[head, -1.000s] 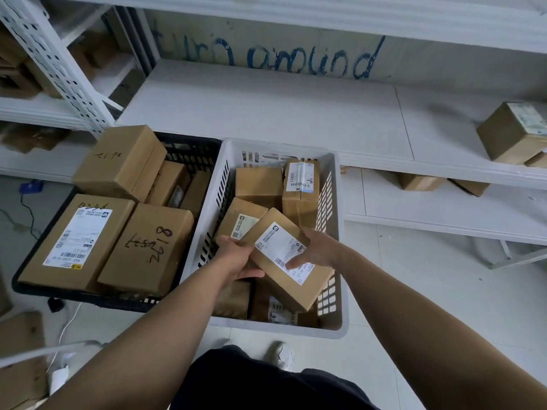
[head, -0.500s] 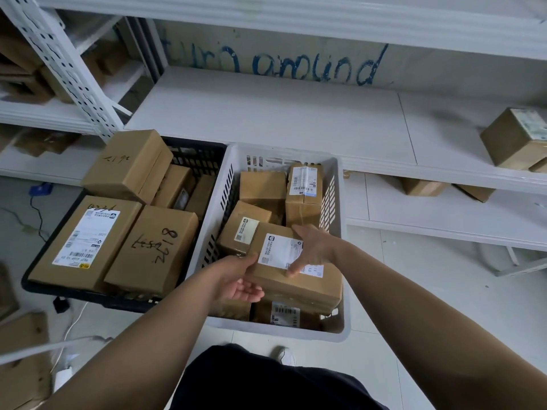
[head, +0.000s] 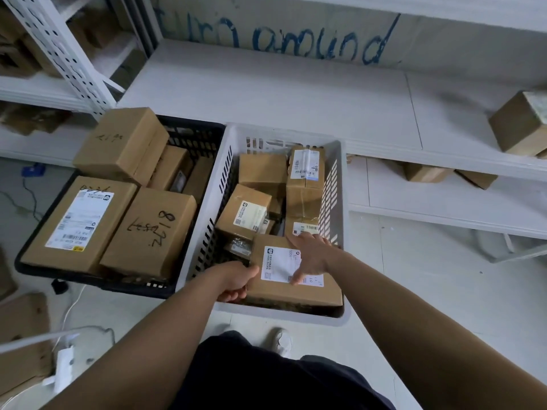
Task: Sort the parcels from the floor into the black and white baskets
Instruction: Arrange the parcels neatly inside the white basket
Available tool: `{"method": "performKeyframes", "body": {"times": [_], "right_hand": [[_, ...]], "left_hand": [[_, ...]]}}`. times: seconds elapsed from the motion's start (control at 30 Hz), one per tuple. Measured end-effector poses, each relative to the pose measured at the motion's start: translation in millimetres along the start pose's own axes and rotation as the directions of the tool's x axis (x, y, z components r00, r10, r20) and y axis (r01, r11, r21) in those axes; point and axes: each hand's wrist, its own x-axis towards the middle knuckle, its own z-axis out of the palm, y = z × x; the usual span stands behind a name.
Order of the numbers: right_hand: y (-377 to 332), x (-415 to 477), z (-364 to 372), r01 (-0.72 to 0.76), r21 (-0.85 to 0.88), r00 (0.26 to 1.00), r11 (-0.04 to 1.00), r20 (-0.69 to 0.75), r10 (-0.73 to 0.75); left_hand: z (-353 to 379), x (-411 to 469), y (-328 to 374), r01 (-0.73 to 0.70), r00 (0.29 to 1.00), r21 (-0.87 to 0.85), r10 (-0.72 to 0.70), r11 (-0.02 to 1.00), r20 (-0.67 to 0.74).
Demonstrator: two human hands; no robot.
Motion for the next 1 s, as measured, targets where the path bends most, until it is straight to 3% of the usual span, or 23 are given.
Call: {"method": "performKeyframes", "body": {"times": [0.1,0.17,0.5,0.77,0.9,1.0], "right_hand": [[5.1,-0.2,-1.3,-0.007,0.045,0.999,0.999,0.038,0.006],[9.4,-1.5,1.6,-0.007,0.056,0.999,0.998,0.040,0.005],[14.2,8.9,4.8,-0.003,0.062,0.999,0.998,0.032,0.001],[16.0,21.1,-0.1,0.021,0.188,0.993,0.982,0.108,-0.042],[12.3,25.6,-17.4,0.060,0.228,0.992,0.972,0.096,-0.084],[8.5,33.7,-25.9,0.067,0.149,0.987,0.986,0.134,-0.087]], "left_hand": [[-7.9,6.2,5.4,-0.078,0.995,0.091,0.083,0.993,-0.053],[-9.3,10.0,9.0,-0.146,0.987,0.060,0.149,0.988,-0.063],[-13.1,20.6,14.4,-0.097,0.995,-0.036,0.096,0.995,-0.027],[-19.1,24.3,21.9,-0.048,0.998,-0.012,0.048,0.999,0.028],[-31.4,19.0,36.4,-0.049,0.998,-0.105,0.053,0.993,0.033],[-39.1,18.4,42.9,-0.080,0.994,-0.198,0.092,0.977,0.053]]}}
